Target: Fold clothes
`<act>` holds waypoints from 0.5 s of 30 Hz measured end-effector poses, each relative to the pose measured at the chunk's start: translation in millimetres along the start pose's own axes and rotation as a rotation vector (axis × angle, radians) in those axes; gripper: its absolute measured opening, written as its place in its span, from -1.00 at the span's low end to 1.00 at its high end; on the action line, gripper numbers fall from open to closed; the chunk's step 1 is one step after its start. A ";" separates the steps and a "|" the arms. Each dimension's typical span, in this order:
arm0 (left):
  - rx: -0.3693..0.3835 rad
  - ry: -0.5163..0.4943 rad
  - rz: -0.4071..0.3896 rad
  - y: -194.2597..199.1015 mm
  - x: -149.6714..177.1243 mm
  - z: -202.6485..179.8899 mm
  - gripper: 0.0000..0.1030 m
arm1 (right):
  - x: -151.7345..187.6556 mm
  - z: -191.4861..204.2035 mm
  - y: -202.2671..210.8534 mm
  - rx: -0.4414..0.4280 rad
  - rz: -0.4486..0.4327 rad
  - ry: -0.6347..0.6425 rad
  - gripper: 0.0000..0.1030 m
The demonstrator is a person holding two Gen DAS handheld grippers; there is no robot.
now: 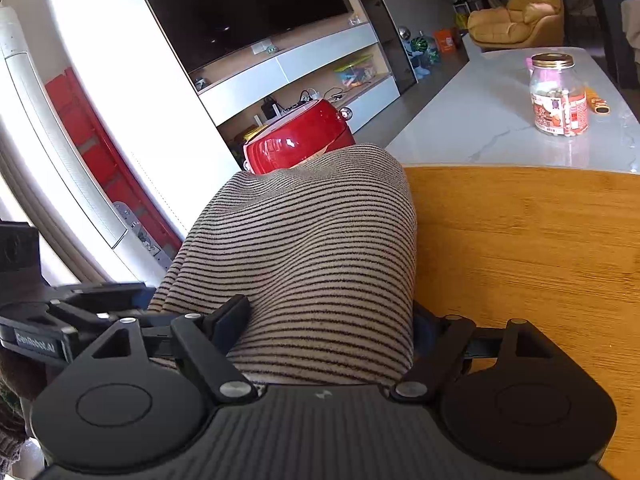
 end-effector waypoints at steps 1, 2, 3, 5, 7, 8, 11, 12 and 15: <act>-0.017 -0.031 -0.036 8.3 -9.9 -2.0 0.53 | 1.0 -1.1 0.8 -0.007 -0.005 -0.001 0.63; -0.026 -0.051 -0.070 15.5 -20.5 -3.8 0.53 | 1.5 -1.4 1.3 -0.010 -0.006 -0.001 0.63; -0.017 -0.049 -0.099 19.7 -32.4 -5.0 0.56 | 1.4 -1.1 1.3 -0.009 -0.005 0.003 0.63; 0.003 -0.047 -0.152 26.4 -55.2 -7.7 0.59 | 1.5 1.6 -0.1 0.006 -0.004 0.021 0.69; 0.040 -0.061 -0.152 12.9 -70.7 -11.6 0.60 | 0.8 3.8 1.7 0.036 -0.009 0.058 0.73; 0.060 -0.066 -0.141 2.9 -76.7 -13.0 0.60 | 0.3 5.5 4.3 0.054 -0.014 0.087 0.74; 0.060 -0.040 -0.055 -35.9 -72.0 -1.1 0.52 | -4.9 19.2 19.9 0.135 -0.046 0.205 0.78; 0.051 -0.034 -0.030 -47.2 -68.2 4.7 0.49 | -7.5 26.3 27.5 0.162 -0.068 0.254 0.78; 0.039 -0.025 0.003 -67.1 -58.3 16.6 0.50 | -12.8 55.5 44.2 0.196 -0.123 0.391 0.78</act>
Point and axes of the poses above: each gripper's, at about its wrist camera, not at the fingertips, and y roughly against the way its jaws point, z to its left, x to its underside, the point moved 10 cm from there along -y, roughly the way its jaws point, and after that the axes turned 5 degrees about -y, right-handed, at the moved point
